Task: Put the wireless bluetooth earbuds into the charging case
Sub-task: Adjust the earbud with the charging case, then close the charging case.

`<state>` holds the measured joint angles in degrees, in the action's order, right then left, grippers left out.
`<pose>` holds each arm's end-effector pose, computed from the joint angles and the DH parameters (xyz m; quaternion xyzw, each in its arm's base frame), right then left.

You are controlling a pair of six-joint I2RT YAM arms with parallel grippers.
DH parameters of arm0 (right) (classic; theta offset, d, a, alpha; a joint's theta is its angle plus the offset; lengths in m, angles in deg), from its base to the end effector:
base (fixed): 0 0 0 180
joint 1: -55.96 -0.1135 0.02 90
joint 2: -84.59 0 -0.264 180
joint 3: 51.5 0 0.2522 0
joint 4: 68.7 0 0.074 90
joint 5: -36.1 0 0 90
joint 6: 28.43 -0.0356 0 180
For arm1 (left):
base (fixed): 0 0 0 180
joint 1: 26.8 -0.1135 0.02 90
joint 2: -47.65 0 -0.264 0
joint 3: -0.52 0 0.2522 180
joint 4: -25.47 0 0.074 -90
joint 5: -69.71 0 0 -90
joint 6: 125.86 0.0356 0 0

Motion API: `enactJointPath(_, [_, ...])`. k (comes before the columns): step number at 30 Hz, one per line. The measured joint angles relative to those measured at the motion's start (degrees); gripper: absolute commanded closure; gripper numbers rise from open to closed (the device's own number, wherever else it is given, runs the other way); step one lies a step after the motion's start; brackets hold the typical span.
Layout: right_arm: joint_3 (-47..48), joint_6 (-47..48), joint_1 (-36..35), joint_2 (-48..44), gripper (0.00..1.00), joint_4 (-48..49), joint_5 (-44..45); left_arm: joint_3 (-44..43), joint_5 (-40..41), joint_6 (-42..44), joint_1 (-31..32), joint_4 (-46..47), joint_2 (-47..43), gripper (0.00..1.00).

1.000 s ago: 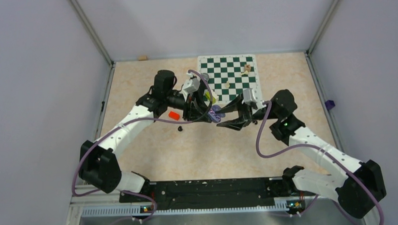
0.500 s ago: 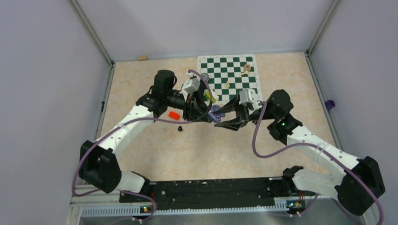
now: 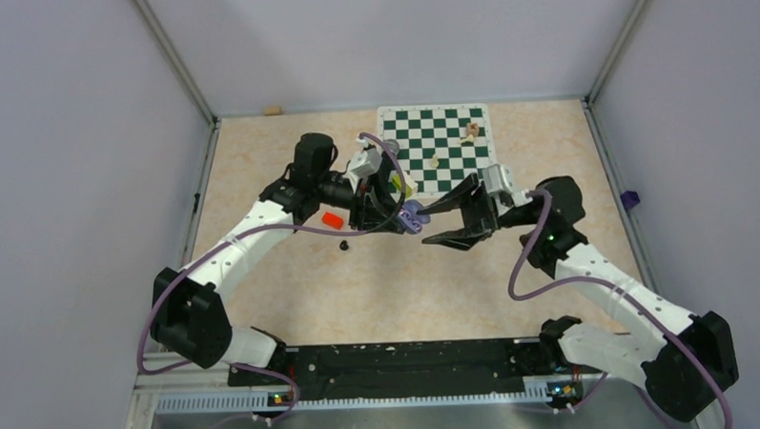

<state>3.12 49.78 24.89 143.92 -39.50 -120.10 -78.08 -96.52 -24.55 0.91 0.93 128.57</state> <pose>0.1691 0.1399 0.3565 -0.5287 0.3699 0.5324 0.5479 0.2530 -0.1719 0.3267 0.5285 0.5239 -0.5793 0.3327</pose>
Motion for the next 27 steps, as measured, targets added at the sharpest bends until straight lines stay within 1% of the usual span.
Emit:
enactJointPath(1, [0.0,-0.6,0.6,-0.7,0.37,0.9,-0.1,0.0,0.0,0.0,0.0,0.0,0.0,1.00])
enactJointPath(3, [0.1,0.2,1.7,-2.6,0.34,0.3,0.3,0.0,0.0,0.0,0.0,0.0,0.0,1.00])
enactJointPath(6, [1.4,7.4,2.0,-4.2,0.29,-7.1,2.1,0.0,0.0,0.0,0.0,0.0,0.0,1.00])
enactJointPath(9, [2.8,15.9,2.0,-4.3,0.25,-16.3,6.4,0.0,0.1,0.0,0.0,0.0,0.0,1.00])
enactJointPath(14, [2.8,25.9,2.0,-4.1,0.23,-27.1,11.2,0.0,0.2,0.0,0.0,0.0,0.0,1.00])
enactJointPath(17, [2.8,29.1,2.0,-4.1,0.23,-30.6,12.3,0.0,0.2,0.0,0.0,0.0,0.0,1.00])
enactJointPath(22, [2.8,32.4,2.0,-4.1,0.22,-34.1,12.3,0.0,0.2,0.0,0.0,0.0,0.0,1.00])
enactJointPath(27, [2.9,34.6,2.0,-4.1,0.23,-37.2,10.1,0.0,0.3,0.0,0.0,0.0,0.0,1.00])
